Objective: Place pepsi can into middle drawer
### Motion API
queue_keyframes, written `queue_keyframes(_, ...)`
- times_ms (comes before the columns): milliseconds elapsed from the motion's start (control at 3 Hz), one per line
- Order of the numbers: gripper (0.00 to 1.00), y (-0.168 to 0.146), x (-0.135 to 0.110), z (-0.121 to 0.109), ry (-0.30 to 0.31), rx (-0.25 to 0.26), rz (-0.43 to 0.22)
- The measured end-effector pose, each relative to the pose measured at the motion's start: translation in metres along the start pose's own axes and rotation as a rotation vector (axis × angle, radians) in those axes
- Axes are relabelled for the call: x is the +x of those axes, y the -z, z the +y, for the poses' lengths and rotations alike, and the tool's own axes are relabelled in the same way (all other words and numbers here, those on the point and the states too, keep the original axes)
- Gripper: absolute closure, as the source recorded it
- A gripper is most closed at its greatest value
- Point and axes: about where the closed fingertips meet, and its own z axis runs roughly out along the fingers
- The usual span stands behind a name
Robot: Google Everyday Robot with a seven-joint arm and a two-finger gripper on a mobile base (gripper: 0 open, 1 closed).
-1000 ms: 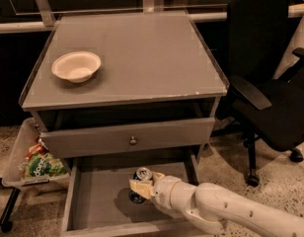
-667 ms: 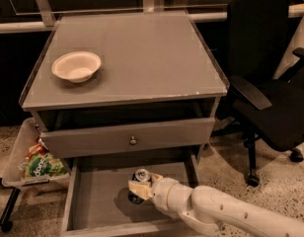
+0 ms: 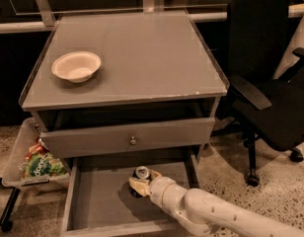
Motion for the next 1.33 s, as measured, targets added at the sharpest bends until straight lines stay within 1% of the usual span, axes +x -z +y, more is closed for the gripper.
queue_keyframes(667, 1.00, -0.029, 0.014, -0.024, 0.110, 0.107, 0.008)
queue_keyframes(1000, 1.00, -0.036, 0.018, -0.036, 0.150, 0.153, 0.016)
queue_keyframes(1333, 1.00, -0.039, 0.028, -0.044, 0.166, 0.190, 0.030)
